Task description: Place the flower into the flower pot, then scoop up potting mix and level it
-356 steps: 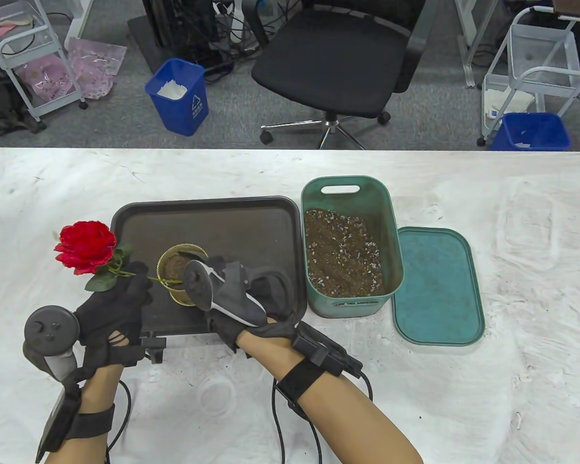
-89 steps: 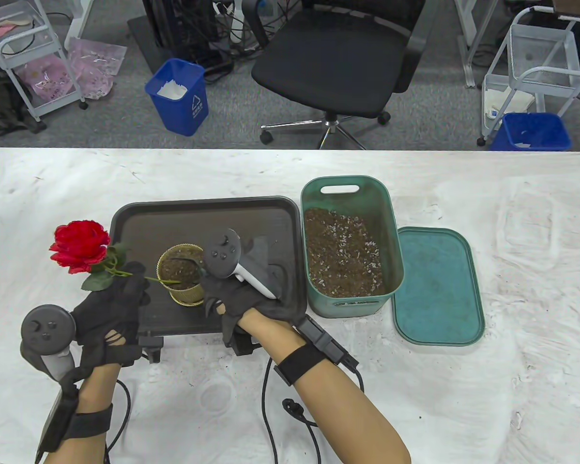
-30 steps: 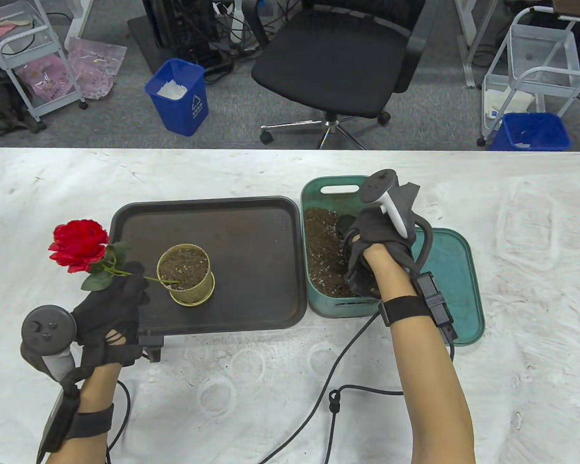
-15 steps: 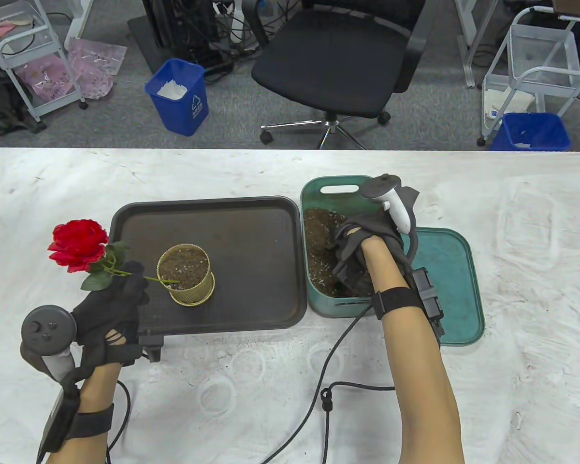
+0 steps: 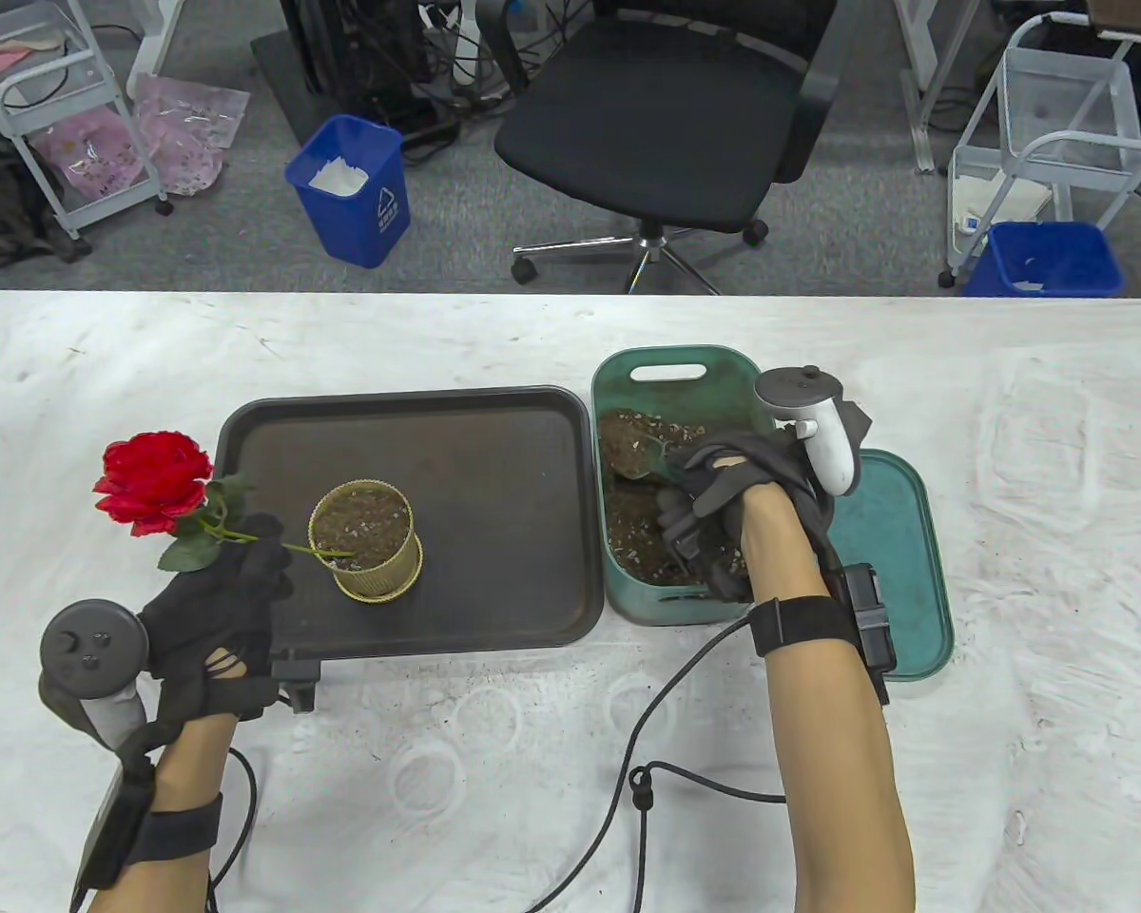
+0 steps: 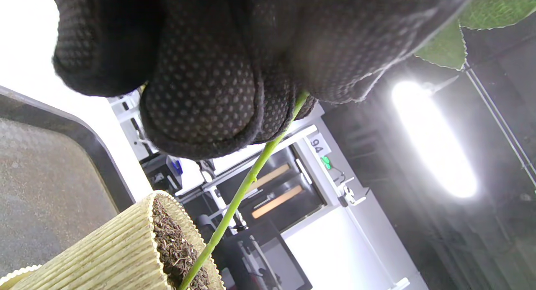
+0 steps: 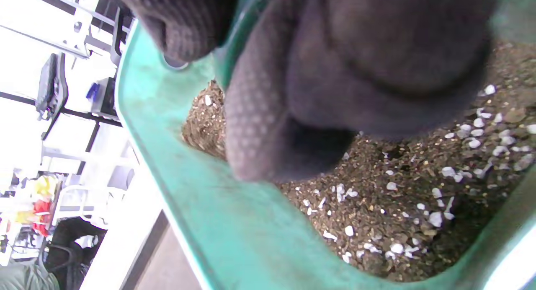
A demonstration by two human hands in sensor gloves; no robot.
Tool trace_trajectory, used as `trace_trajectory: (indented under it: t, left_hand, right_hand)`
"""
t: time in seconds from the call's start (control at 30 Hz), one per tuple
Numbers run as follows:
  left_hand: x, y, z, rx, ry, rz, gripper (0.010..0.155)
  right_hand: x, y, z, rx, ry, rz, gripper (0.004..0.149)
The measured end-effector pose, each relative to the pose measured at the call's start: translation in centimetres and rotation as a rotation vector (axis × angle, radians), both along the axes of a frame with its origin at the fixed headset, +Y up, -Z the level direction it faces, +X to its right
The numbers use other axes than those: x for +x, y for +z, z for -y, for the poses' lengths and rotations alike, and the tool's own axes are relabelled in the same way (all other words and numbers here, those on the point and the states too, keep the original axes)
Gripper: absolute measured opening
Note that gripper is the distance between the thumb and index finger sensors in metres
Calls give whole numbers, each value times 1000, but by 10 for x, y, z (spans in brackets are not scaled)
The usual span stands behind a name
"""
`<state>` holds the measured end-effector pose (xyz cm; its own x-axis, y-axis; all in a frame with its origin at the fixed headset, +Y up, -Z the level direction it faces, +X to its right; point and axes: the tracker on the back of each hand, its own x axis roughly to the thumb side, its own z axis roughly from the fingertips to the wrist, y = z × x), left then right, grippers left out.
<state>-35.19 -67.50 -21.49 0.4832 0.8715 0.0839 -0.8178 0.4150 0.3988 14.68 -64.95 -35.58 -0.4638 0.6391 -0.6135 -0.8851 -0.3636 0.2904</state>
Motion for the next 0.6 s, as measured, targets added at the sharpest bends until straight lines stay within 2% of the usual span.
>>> trace_trajectory:
  t: [0.4,0.6]
  left_hand:
    - [0,-1,0,-5,16,5,43]
    - [0,-1,0,-3,14,12,43]
  right_hand:
    - [18,41,-26,120,-106,103,54]
    - [10,60,-45,181,-133,80,54]
